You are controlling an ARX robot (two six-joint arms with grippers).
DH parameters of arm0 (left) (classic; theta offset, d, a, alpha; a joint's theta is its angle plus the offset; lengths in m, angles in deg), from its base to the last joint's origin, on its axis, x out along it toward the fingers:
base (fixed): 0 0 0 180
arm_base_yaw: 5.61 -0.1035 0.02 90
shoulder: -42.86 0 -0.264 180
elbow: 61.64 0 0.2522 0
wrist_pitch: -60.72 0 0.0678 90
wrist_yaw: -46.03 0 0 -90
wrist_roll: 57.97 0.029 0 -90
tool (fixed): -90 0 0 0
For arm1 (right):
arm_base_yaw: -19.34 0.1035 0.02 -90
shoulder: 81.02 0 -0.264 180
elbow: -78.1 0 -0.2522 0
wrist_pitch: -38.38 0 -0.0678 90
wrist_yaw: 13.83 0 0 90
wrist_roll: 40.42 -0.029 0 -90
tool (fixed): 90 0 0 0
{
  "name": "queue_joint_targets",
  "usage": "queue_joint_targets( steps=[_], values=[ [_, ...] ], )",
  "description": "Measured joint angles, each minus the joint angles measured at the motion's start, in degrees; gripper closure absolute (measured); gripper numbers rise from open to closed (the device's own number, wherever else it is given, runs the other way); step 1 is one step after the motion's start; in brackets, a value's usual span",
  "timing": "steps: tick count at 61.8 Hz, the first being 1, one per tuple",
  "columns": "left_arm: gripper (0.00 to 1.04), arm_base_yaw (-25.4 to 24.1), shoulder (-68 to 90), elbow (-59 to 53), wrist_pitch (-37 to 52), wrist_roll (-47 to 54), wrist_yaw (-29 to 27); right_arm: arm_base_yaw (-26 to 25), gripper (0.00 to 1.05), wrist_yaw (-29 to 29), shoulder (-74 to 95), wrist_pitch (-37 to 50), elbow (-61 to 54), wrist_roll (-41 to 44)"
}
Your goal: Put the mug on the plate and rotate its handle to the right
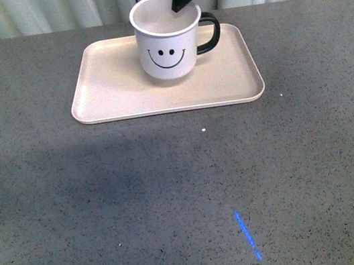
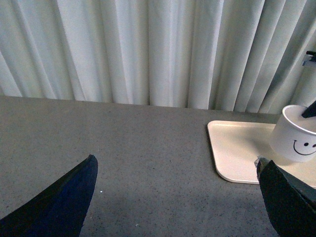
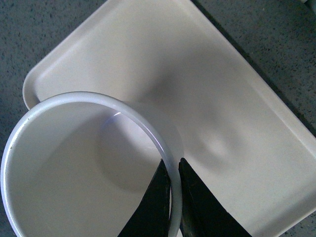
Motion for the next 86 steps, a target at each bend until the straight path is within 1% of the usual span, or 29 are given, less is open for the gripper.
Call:
queue_joint_targets(
  steps=[13, 28, 39, 41, 44, 46, 55, 56, 60, 61, 66, 69, 72, 75, 76, 77, 78, 80, 81, 82, 83, 84, 85, 86],
  values=[
    [0.09, 0.00, 0.00, 0.00, 0.00, 0.00, 0.00, -0.83, 1.03, 0.85, 1.03, 0.63, -0.94, 3.23],
    [0.09, 0.00, 0.00, 0.00, 0.00, 0.00, 0.00, -0.22, 1.03, 0.83, 1.03, 2.16, -4.74, 4.28],
    [0.09, 0.00, 0.00, 0.00, 0.00, 0.00, 0.00, -0.11, 1.03, 0.59, 1.03, 2.49, -5.29, 4.61],
    [0.09, 0.00, 0.00, 0.00, 0.00, 0.00, 0.00, -0.11, 1.00, 0.55, 1.03, 2.43, -5.29, 4.74],
    [0.09, 0.00, 0.00, 0.00, 0.00, 0.00, 0.00, -0.11, 0.91, 0.46, 1.14, 2.34, -5.25, 4.74],
    [0.09, 0.00, 0.00, 0.00, 0.00, 0.00, 0.00, -0.11, 0.87, 0.46, 1.22, 2.10, -5.03, 4.74],
    [0.09, 0.00, 0.00, 0.00, 0.00, 0.02, 0.00, -0.20, 0.54, 1.44, 2.54, -0.57, 0.76, 4.68],
    [0.09, 0.00, 0.00, 0.00, 0.00, 0.02, 0.00, -0.22, 0.49, 2.01, 2.54, -0.59, 1.73, 4.68],
    [0.09, 0.00, 0.00, 0.00, 0.00, 0.00, 0.00, -0.44, 0.34, 3.06, 1.36, 0.44, 2.93, 4.70],
    [0.09, 0.00, -0.02, 0.00, 0.00, 0.00, 0.00, -0.55, 0.29, 3.10, 0.07, 2.16, 1.88, 4.79],
    [0.09, 0.00, 0.00, 0.00, 0.00, 0.00, 0.00, -1.07, 0.17, 5.53, -4.87, 8.41, -4.09, 4.66],
    [0.09, 0.00, 0.00, 0.00, 0.00, 0.02, 0.00, -1.60, 0.09, 7.98, -9.99, 13.60, -10.62, 4.22],
    [0.09, 0.00, 0.00, 0.00, 0.00, 0.02, 0.00, -2.03, 0.08, 8.98, -14.80, 17.11, -16.06, 3.96],
    [0.09, 0.00, 0.00, 0.00, 0.00, 0.00, 0.00, -2.25, 0.10, 9.20, -17.44, 17.79, -18.27, 3.85],
    [0.09, 0.00, 0.00, 0.00, 0.00, 0.02, 0.00, -2.25, 0.11, 6.99, -19.74, 20.68, -20.50, 1.97],
    [0.09, 0.00, 0.00, 0.00, 0.00, 0.00, 0.00, -1.99, 0.14, 2.36, -21.90, 27.10, -24.39, 0.35],
    [0.09, 0.00, 0.00, 0.00, 0.00, 0.00, 0.00, -1.84, 0.16, -0.24, -22.99, 30.32, -26.29, -0.90],
    [0.09, 0.00, -0.02, 0.00, 0.00, 0.02, 0.09, -1.53, 0.23, -10.88, -27.34, 43.87, -34.73, -6.47],
    [0.09, 0.00, 0.00, 0.00, 0.00, 0.02, 0.07, -1.51, 0.24, -13.00, -28.39, 47.28, -37.00, -7.96],
    [0.09, 0.00, -0.02, 0.00, 0.00, 0.02, 0.04, -1.49, 0.28, -16.65, -30.45, 54.03, -41.72, -11.58],
    [0.09, 0.00, -0.02, 0.00, 0.00, 0.02, 0.02, -1.49, 0.30, -18.29, -31.39, 57.18, -44.00, -12.87],
    [0.09, 0.00, 0.00, 0.00, 0.00, 0.02, 0.02, -1.53, 0.33, -21.46, -33.27, 64.04, -48.74, -14.91],
    [0.09, 0.00, 0.00, 0.00, 0.00, 0.02, 0.00, -1.57, 0.35, -22.88, -34.14, 67.38, -51.04, -16.76],
    [0.09, 0.00, -0.02, 0.00, 0.00, 0.02, 0.00, -1.70, 0.38, -24.83, -35.76, 73.29, -55.49, -18.38]
  ],
)
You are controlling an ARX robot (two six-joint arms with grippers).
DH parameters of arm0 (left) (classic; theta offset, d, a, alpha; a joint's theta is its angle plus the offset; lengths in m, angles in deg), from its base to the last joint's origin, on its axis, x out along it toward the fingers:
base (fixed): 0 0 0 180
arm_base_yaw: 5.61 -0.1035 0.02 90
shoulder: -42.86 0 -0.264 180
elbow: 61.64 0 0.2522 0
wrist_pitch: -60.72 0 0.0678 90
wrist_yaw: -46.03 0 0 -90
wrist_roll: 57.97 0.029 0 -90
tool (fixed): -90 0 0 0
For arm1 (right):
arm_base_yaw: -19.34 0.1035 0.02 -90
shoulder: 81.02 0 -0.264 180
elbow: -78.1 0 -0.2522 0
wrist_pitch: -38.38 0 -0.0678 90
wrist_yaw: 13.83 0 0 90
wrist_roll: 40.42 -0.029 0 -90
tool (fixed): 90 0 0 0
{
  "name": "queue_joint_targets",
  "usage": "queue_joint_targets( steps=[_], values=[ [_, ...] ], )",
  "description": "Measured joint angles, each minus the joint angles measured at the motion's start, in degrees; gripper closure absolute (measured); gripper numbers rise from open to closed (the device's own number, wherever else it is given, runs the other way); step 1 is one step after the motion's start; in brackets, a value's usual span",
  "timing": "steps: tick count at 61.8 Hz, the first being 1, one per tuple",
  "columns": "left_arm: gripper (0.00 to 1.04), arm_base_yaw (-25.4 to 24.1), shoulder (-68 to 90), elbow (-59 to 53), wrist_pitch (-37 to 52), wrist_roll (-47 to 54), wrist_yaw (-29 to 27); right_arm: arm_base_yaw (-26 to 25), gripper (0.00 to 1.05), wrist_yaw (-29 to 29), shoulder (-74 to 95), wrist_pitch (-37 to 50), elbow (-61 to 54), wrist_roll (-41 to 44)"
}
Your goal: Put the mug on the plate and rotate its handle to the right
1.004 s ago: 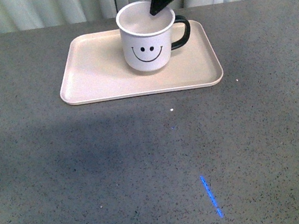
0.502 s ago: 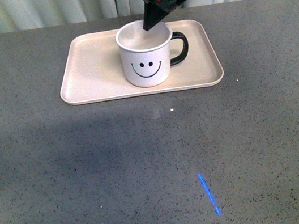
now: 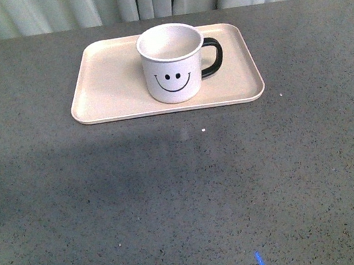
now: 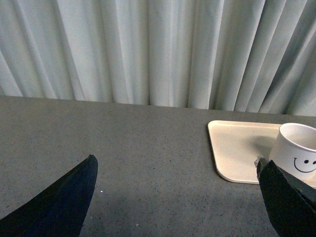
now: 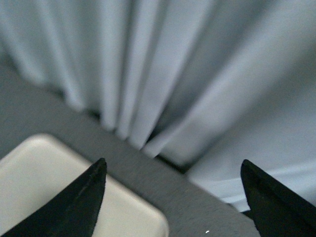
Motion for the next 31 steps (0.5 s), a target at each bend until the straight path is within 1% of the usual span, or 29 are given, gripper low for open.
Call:
queue_joint_targets(
  steps=[1, 2, 3, 5, 8, 10, 15, 16, 18, 19, 23, 31],
  values=[
    [0.09, 0.00, 0.00, 0.00, 0.00, 0.00, 0.00, -0.07, 0.40, -0.59, -0.79, 2.60, -2.08, -1.01],
    [0.09, 0.00, 0.00, 0.00, 0.00, 0.00, 0.00, -0.31, 0.44, -1.22, -2.34, 7.48, -6.23, -2.62],
    [0.09, 0.00, 0.02, 0.00, 0.00, 0.00, 0.00, -0.39, 0.45, -1.27, -3.06, 9.62, -8.24, -3.65],
    [0.09, 0.00, 0.02, 0.00, 0.00, 0.00, -0.07, -0.85, 0.52, -1.33, -5.88, 17.09, -15.74, -5.55],
    [0.09, 0.00, 0.00, 0.00, 0.00, 0.00, -0.02, -1.18, 0.59, -1.25, -8.48, 22.93, -22.45, -7.06],
    [0.09, 0.00, 0.02, 0.00, 0.00, 0.00, -0.02, -1.53, 0.66, -1.03, -10.80, 26.86, -28.13, -8.11],
    [0.09, 0.00, 0.00, 0.00, 0.00, 0.00, 0.02, -2.36, 0.80, -0.55, -14.97, 31.58, -37.62, -9.29],
    [0.09, 0.00, 0.00, 0.00, 0.00, 0.00, 0.02, -2.47, 0.82, -0.46, -15.45, 31.95, -38.62, -9.40],
    [0.09, 0.00, 0.00, 0.00, 0.00, 0.00, 0.00, -2.89, 0.89, -0.26, -17.27, 33.31, -42.49, -9.66],
    [0.09, 0.00, 0.00, 0.00, 0.00, 0.00, 0.00, -2.97, 0.91, -0.20, -17.70, 33.55, -43.32, -9.73],
    [0.09, 0.00, 0.00, 0.00, 0.00, 0.00, 0.00, -3.34, 1.03, 0.50, -20.65, 35.41, -48.74, -9.92],
    [0.09, 0.00, 0.02, 0.00, 0.00, 0.00, 0.00, -3.87, 1.03, 1.53, -26.14, 38.05, -56.94, -10.16]
  ],
)
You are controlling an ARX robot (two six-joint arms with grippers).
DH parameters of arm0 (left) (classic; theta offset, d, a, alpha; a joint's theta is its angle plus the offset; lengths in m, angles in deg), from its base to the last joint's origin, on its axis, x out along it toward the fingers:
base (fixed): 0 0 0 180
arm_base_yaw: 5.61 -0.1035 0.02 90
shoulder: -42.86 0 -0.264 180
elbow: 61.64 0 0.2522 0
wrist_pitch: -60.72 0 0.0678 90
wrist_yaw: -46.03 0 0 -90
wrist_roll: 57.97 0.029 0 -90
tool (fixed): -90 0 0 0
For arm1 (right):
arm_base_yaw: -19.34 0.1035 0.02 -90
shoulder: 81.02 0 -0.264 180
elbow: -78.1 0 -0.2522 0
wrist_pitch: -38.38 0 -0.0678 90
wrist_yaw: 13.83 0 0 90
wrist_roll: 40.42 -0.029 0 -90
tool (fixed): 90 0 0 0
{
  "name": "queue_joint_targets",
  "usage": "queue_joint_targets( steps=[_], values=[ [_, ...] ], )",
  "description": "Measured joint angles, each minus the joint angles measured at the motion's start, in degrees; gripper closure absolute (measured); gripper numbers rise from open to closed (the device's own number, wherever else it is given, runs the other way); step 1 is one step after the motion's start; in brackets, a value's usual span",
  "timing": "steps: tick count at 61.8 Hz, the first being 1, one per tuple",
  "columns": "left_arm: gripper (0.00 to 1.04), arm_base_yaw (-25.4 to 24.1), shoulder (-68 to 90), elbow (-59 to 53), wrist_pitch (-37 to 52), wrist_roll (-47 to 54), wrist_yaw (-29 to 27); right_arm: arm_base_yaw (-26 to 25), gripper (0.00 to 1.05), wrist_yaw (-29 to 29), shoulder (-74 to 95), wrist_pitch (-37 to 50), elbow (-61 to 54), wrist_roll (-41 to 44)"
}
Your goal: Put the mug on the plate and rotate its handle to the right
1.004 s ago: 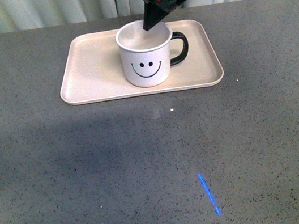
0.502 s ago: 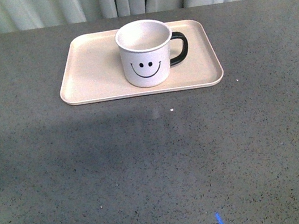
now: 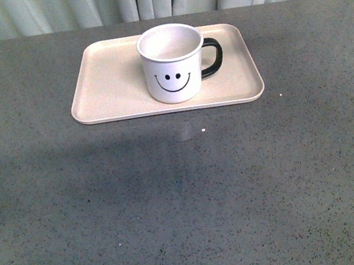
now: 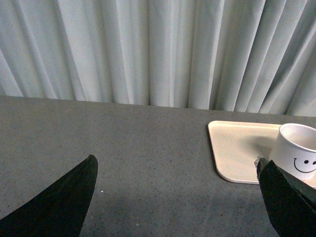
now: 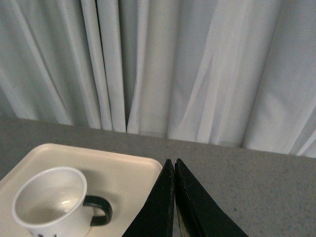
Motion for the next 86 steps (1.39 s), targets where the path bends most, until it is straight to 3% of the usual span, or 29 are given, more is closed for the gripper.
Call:
queue_joint_targets(
  steps=[20, 38, 45, 86],
  values=[
    [0.09, 0.00, -0.02, 0.00, 0.00, 0.00, 0.00, -3.98, 1.03, 3.61, -12.70, 1.68, -14.93, -0.02],
    [0.09, 0.00, -0.02, 0.00, 0.00, 0.00, 0.00, -4.22, 1.03, 3.80, -26.12, -3.06, -23.80, -0.04],
    [0.09, 0.00, -0.02, 0.00, 0.00, 0.00, 0.00, -4.22, 1.03, 3.78, -27.28, -0.68, -26.95, -0.02],
    [0.09, 0.00, -0.02, 0.00, 0.00, 0.00, 0.00, -4.22, 1.03, 3.80, -54.90, -24.22, -30.16, -0.04]
  ],
)
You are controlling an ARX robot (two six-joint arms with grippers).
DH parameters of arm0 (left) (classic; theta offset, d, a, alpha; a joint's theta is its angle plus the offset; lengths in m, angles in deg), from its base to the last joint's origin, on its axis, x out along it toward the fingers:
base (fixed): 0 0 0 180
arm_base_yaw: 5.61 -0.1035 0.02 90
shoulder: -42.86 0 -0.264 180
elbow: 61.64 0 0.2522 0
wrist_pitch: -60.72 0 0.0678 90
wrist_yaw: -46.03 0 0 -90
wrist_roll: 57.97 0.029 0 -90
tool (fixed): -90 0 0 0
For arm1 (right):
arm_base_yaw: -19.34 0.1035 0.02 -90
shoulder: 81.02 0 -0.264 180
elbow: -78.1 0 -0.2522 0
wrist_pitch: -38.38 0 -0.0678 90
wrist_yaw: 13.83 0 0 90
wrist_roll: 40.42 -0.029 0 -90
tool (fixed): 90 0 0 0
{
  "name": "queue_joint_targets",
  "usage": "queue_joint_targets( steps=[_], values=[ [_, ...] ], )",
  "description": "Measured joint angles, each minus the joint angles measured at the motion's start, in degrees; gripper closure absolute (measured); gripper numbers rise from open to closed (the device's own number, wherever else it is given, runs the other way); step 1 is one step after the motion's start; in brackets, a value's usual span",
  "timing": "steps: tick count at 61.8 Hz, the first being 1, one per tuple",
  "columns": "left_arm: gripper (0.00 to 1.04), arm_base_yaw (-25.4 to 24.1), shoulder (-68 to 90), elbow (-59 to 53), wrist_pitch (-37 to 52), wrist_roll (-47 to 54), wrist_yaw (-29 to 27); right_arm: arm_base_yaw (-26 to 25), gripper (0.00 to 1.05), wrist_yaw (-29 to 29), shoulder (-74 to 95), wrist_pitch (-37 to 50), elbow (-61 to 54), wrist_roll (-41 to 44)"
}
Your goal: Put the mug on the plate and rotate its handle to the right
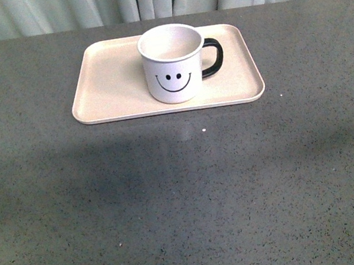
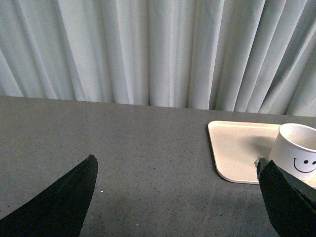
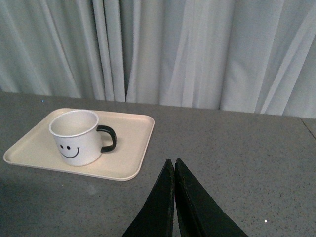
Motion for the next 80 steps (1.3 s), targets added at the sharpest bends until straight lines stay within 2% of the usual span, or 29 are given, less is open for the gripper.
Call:
queue_joint_targets(
  steps=[27, 57, 64, 80],
  values=[
    [0.09, 0.00, 0.00, 0.00, 0.00, 0.00, 0.00, 0.00, 1.03, -0.02, -12.90, -12.28, 0.00, 0.00],
    [0.09, 0.00, 0.00, 0.00, 0.00, 0.00, 0.00, 0.00, 1.03, 0.00, -21.16, -20.55, 0.00, 0.02],
    [0.09, 0.00, 0.02, 0.00, 0.00, 0.00, -0.02, 0.00, 1.03, -0.02, -28.94, -29.86, 0.00, 0.00],
    [0.09, 0.00, 0.00, 0.00, 0.00, 0.00, 0.00, 0.00, 1.03, -0.02, -30.80, -30.47, 0.00, 0.00]
  ],
)
